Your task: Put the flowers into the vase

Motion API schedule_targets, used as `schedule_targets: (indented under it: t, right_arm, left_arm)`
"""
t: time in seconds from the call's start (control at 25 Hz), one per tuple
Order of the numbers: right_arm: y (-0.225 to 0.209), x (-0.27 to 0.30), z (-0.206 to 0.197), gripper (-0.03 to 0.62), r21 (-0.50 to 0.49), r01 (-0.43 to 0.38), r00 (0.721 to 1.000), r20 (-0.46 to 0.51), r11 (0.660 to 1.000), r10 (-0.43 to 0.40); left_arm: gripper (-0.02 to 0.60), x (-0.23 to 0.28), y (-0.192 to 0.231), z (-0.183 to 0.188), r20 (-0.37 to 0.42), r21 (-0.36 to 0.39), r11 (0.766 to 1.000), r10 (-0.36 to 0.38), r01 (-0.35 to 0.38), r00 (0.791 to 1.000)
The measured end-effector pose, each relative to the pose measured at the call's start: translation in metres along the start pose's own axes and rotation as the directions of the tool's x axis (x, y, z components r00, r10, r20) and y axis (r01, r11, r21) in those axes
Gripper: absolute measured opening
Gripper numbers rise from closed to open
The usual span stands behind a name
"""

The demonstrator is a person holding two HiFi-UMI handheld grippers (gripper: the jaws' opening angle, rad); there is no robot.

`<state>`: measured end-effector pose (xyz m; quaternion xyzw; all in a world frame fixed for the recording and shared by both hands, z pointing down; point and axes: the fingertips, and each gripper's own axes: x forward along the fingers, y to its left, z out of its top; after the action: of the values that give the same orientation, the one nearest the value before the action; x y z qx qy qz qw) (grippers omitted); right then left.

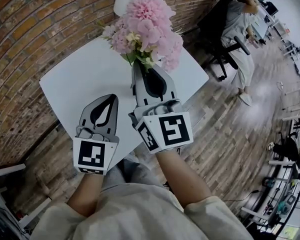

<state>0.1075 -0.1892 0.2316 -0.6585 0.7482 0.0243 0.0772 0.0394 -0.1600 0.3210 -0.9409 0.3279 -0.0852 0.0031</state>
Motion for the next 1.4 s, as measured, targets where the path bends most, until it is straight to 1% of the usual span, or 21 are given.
schedule_targets:
  t: [0.24, 0.48, 0.8, 1.0, 1.12, 1.4]
  right_arm:
    - [-0.001, -0.003, 0.002, 0.028, -0.01, 0.021, 1.0, 0.011, 1.0, -0.021]
    - [-0.015, -0.001, -0.002, 0.028, -0.019, 0.045, 0.999, 0.017, 0.999, -0.045]
    - [-0.013, 0.002, 0.002, 0.028, -0.039, 0.076, 0.997, 0.029, 0.996, -0.075]
    - [-0.044, -0.007, 0.009, 0.028, -0.043, 0.098, 0.995, 0.037, 0.994, -0.096]
    - [-0.061, -0.007, 0.005, 0.028, -0.051, 0.107, 0.994, 0.033, 0.993, -0.106]
    - [-0.076, -0.008, -0.014, 0.028, -0.044, 0.121, 0.992, 0.026, 0.992, -0.12]
  left_arm:
    - [0.003, 0.001, -0.003, -0.004, 0.008, -0.006, 1.0, -0.029, 0.029, 1.0]
    - [0.003, 0.011, -0.005, -0.011, 0.014, -0.006, 0.999, -0.049, 0.049, 0.999]
    - [0.003, 0.004, 0.004, -0.014, 0.015, -0.017, 0.998, -0.062, 0.062, 0.998]
    - [0.003, 0.015, -0.013, -0.005, 0.007, -0.001, 0.998, -0.062, 0.062, 0.998]
    - [0.003, 0.023, -0.02, -0.001, 0.002, 0.003, 0.998, -0.065, 0.065, 0.998]
    - [0.003, 0.029, -0.025, -0.002, -0.011, 0.012, 0.998, -0.063, 0.063, 0.998]
